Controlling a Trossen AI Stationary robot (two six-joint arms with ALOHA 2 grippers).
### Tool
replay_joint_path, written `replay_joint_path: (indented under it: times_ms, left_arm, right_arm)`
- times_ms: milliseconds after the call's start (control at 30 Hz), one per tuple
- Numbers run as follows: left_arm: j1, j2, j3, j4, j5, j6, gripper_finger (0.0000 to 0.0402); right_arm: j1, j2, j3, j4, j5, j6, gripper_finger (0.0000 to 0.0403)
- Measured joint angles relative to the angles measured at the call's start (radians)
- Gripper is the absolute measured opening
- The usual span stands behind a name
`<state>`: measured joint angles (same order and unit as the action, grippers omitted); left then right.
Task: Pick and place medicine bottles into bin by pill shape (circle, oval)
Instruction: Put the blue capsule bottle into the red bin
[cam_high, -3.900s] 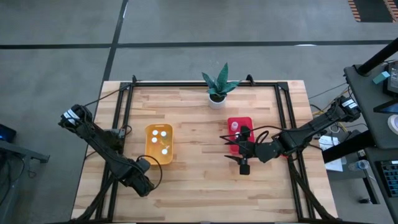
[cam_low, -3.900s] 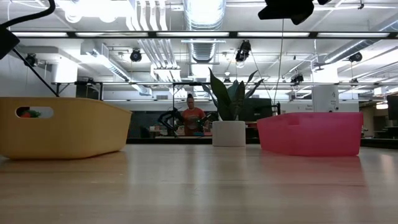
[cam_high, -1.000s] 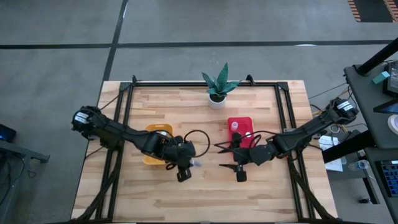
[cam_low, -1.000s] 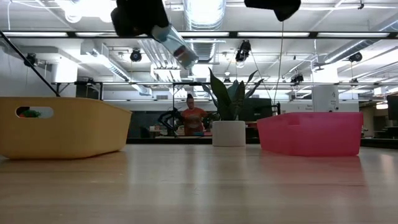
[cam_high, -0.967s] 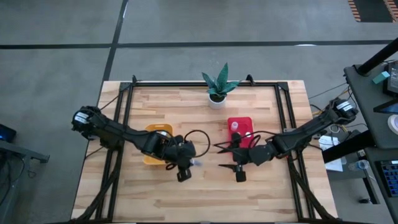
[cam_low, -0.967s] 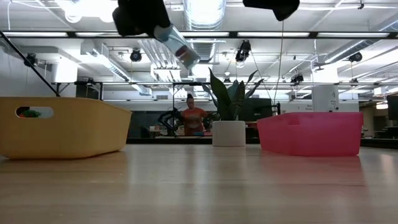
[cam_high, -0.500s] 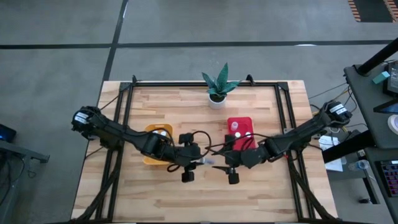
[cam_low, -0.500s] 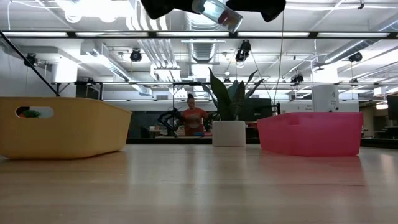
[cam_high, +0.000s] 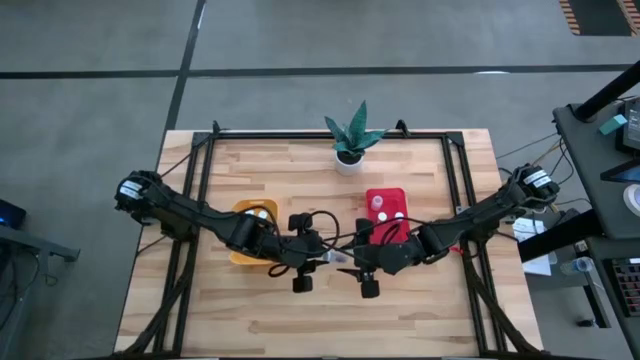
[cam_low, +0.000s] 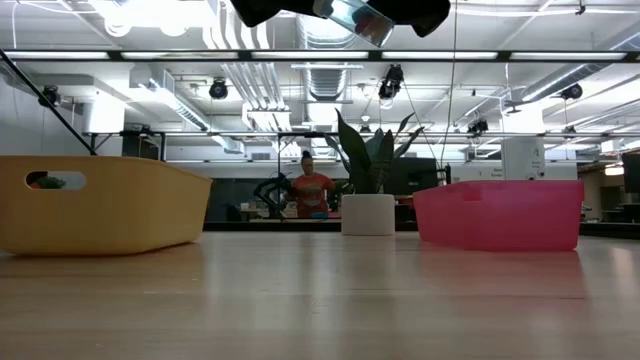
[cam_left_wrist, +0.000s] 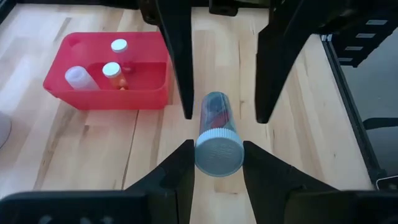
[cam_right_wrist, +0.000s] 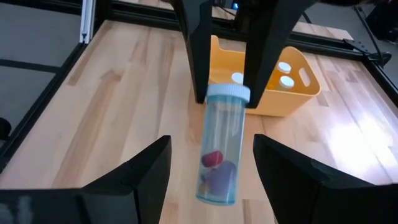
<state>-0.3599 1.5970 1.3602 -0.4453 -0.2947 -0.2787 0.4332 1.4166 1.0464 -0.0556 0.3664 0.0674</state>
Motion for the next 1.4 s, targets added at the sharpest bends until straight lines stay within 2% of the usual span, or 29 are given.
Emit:
replay_joint_path:
  times_ms: [367,767,900,1400]
  left_arm:
    - [-0.008,-0.009,0.0,0.027,0.0,-0.002,0.01]
    - [-0.007,-0.009,0.001,0.027,-0.001,-0.002,0.01]
    - [-0.007,-0.009,0.001,0.028,-0.001,-0.002,0.01]
    - [-0.008,-0.008,0.0,0.045,0.002,0.007,0.0105]
  right_arm:
    - [0.0,0.0,-0.002,-0.017,0.0,0.0,0.0209]
    - [0.0,-0.001,0.0,-0.018,0.002,-0.013,0.0106]
    - [0.0,-0.001,0.0,-0.019,0.003,-0.022,0.0084]
    - [0.0,-0.004,0.0,-0.019,0.002,-0.034,0.0084]
